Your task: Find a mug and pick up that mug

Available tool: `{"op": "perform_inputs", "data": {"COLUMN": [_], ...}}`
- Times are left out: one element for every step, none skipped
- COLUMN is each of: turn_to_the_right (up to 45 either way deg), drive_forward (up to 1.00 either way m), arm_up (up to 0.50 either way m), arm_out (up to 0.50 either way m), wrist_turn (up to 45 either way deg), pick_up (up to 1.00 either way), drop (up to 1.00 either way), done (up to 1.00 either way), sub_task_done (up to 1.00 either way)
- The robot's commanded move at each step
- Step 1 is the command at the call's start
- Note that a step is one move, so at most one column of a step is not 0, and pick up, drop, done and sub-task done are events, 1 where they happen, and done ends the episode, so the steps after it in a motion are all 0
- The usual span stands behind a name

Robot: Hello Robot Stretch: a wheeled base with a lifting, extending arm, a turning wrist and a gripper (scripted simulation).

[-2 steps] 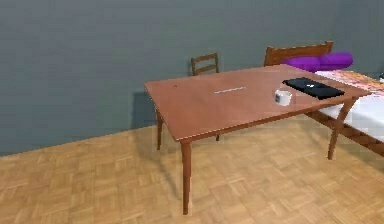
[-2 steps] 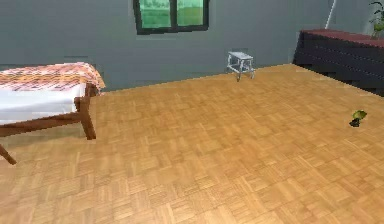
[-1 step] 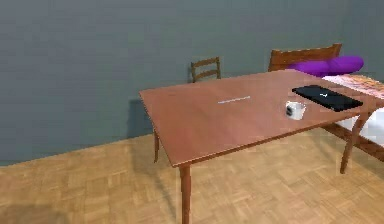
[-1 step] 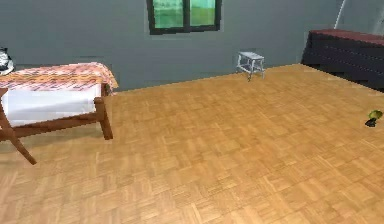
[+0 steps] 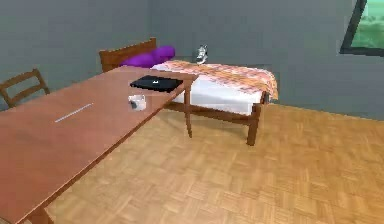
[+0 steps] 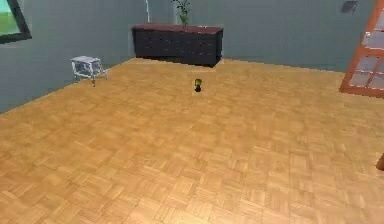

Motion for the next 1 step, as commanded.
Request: {"op": "perform_inputs", "data": {"turn_to_the_right": [45.0], "drive_forward": [0.0], "arm_up": [0.0], "arm_out": [0.0], "wrist_turn": [0.0], "pick_up": [0.0], "drop": [0.0], "done": [0.0], "sub_task_done": [0.0]}}
